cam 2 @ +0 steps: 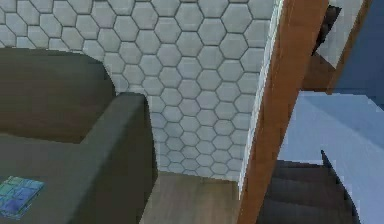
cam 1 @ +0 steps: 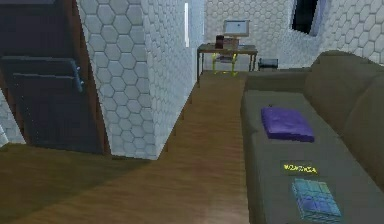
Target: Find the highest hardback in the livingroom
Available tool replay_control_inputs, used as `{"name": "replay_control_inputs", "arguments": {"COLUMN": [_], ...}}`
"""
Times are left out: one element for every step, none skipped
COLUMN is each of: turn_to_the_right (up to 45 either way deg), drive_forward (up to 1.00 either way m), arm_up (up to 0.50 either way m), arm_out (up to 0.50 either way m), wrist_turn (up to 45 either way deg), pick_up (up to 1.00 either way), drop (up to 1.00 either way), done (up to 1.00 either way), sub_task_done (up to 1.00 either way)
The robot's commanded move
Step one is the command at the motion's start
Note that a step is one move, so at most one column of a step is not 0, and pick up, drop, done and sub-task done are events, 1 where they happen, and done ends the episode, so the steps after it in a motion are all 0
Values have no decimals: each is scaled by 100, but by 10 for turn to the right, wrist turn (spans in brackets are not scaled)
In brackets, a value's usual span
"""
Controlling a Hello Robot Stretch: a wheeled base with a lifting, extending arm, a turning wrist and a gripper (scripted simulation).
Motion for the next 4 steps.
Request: {"name": "replay_control_inputs", "arguments": {"turn_to_the_right": [450,450,0,-450], "drive_forward": [0,0,45,0], "arm_up": [0,0,0,0], "arm_out": [0,0,0,0], "wrist_turn": [0,0,0,0], "pick_up": [0,0,0,0], "drop": [0,0,0,0], "done": [0,0,0,0], "sub_task_done": [0,0,0,0]}}
